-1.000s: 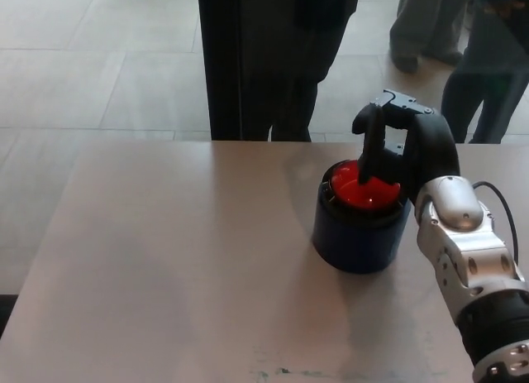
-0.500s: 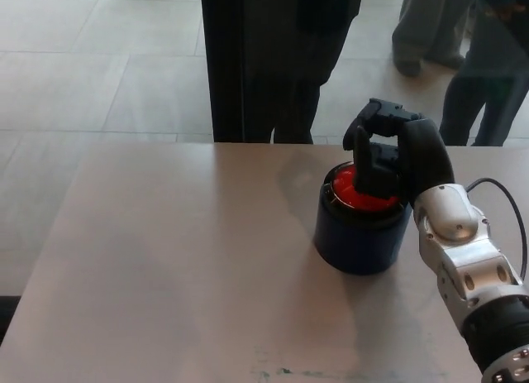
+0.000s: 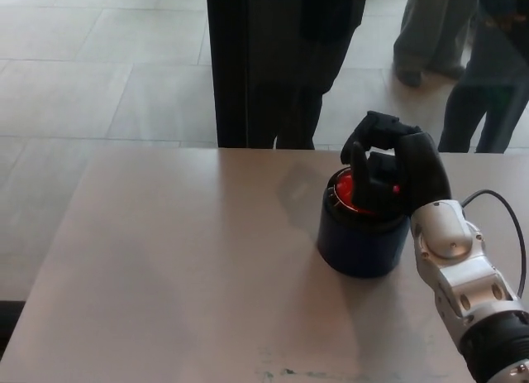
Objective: The robot uses its right hand to press the red button kept in the middle of the desk
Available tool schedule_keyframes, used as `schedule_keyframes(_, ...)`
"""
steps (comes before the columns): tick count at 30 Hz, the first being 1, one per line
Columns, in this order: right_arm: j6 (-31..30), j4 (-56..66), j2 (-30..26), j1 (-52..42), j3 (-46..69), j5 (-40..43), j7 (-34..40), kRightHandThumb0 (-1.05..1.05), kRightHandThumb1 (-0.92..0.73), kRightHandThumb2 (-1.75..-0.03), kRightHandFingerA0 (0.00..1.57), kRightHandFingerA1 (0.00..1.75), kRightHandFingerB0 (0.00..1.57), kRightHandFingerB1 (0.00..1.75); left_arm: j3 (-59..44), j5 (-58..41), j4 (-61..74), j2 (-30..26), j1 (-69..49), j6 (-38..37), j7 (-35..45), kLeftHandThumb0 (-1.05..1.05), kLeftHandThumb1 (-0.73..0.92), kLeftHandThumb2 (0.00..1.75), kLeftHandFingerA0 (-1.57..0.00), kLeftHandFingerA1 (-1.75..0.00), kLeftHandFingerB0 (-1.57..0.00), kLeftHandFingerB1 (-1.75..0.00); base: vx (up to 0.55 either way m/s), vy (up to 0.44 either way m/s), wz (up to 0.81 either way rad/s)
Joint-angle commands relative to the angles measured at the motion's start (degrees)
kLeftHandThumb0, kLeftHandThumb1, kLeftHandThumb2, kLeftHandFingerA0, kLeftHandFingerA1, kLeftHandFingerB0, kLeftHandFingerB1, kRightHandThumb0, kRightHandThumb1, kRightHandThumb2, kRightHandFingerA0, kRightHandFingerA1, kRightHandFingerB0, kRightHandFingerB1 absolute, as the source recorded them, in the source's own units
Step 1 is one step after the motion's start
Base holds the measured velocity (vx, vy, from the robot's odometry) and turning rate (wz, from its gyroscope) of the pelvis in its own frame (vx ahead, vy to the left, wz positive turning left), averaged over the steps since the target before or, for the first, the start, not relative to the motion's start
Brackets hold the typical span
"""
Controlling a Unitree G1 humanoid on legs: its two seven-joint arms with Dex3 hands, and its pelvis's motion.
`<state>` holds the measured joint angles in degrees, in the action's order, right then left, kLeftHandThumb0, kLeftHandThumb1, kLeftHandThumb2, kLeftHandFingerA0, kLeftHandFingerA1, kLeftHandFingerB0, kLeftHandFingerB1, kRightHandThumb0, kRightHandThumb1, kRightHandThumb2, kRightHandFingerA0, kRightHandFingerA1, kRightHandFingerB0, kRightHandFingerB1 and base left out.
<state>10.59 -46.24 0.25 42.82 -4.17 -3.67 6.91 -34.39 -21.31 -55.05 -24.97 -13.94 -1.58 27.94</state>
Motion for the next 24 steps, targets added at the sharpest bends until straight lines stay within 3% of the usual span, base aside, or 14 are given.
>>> schedule_keyframes(1,-5.58,-6.82,1.66,-9.97,3.33,2.58,0.22,-0.27,-0.5,-1.24,1.03,1.75,0.76,1.74,-0.3,-1.07,0.91,-0.46,-0.52,1.09,0.01,-0.75,0.72,0.63,-0.23,-0.33,-0.2,-0.29,0.0,0.0,0.0)
schedule_keyframes(5,-6.09,-7.15,2.35,-9.82,6.77,4.98,-0.86,-0.31,-0.57,-1.12,1.01,1.75,0.78,1.69,0.11,-0.31,1.57,-0.26,-0.93,0.48,-1.03,-0.75,0.76,0.64,-0.24,-0.33,-0.2,-0.28,0.0,0.0,0.0)
schedule_keyframes(14,-5.58,-7.24,1.9,-9.13,6.89,3.14,-0.4,-0.29,-0.54,-1.15,1.01,1.75,0.79,1.66,-0.29,-0.83,-1.41,-0.96,0.46,0.28,0.25,-0.77,0.74,0.62,-0.22,-0.36,-0.2,-0.3,0.0,0.0,0.0)
schedule_keyframes(22,-9.87,-6.53,-1.97,2.21,4.17,-0.07,-0.49,-0.26,-0.56,-1.13,0.98,1.75,0.78,1.55,0.12,-0.37,-0.32,-1.08,-0.35,0.0,0.49,-0.77,0.74,0.62,-0.22,-0.35,-0.2,-0.3,0.0,-0.001,0.0)
schedule_keyframes(24,-10.48,-6.2,-2.74,5.12,4.65,0.98,-1.51,-0.26,-0.55,-1.14,0.97,1.75,0.77,1.59,0.13,-0.17,-1.26,-1.25,0.09,-0.57,0.27,-0.77,0.74,0.63,-0.22,-0.35,-0.2,-0.29,0.0,0.0,0.0)
